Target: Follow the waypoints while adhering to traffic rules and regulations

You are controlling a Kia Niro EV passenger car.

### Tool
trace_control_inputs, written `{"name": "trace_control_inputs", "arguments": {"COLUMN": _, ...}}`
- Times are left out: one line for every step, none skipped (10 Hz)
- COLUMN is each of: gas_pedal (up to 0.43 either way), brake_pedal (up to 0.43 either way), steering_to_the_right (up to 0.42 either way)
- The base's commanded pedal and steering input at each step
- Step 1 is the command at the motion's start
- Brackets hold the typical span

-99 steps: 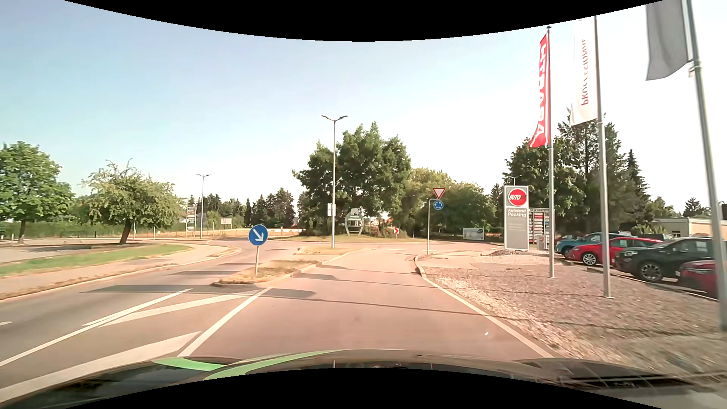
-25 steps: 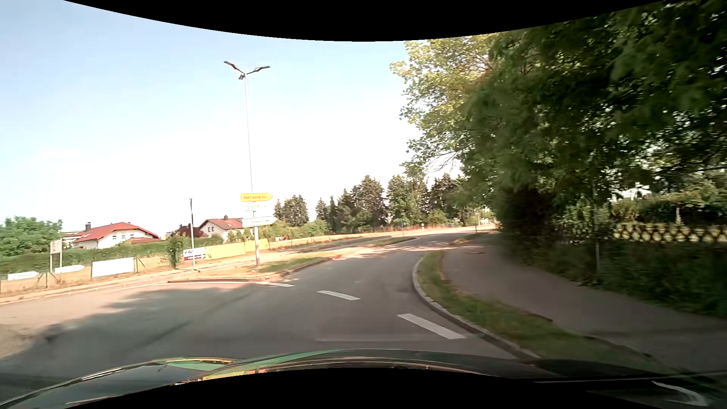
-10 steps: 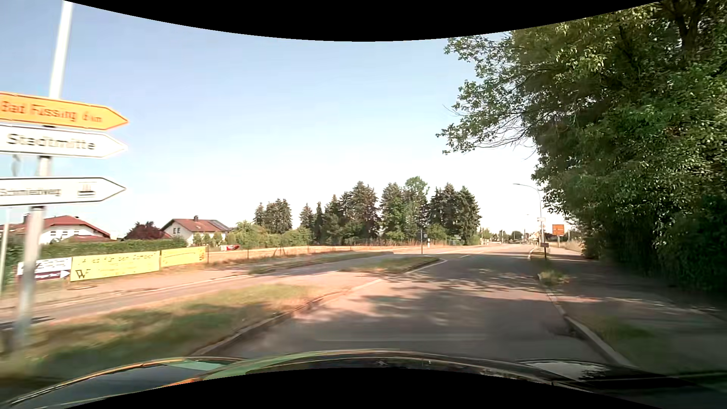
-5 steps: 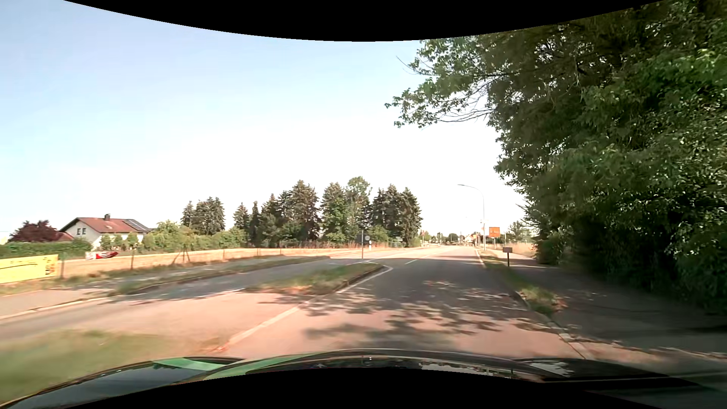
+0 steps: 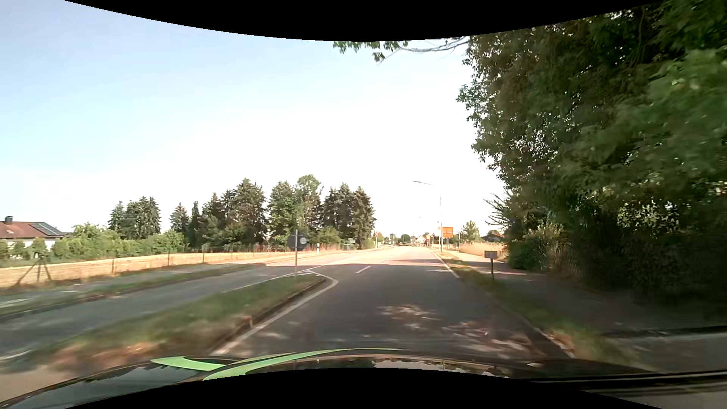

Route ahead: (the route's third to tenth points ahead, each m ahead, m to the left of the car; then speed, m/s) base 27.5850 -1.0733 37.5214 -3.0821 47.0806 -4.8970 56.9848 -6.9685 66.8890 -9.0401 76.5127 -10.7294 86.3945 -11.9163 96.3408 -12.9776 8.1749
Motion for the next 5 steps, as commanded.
{"name": "trace_control_inputs", "arguments": {"gas_pedal": 0.311, "brake_pedal": 0.000, "steering_to_the_right": 0.110}}
{"name": "trace_control_inputs", "arguments": {"gas_pedal": 0.311, "brake_pedal": 0.000, "steering_to_the_right": 0.093}}
{"name": "trace_control_inputs", "arguments": {"gas_pedal": 0.319, "brake_pedal": 0.000, "steering_to_the_right": 0.077}}
{"name": "trace_control_inputs", "arguments": {"gas_pedal": 0.319, "brake_pedal": 0.000, "steering_to_the_right": 0.059}}
{"name": "trace_control_inputs", "arguments": {"gas_pedal": 0.319, "brake_pedal": 0.000, "steering_to_the_right": 0.050}}
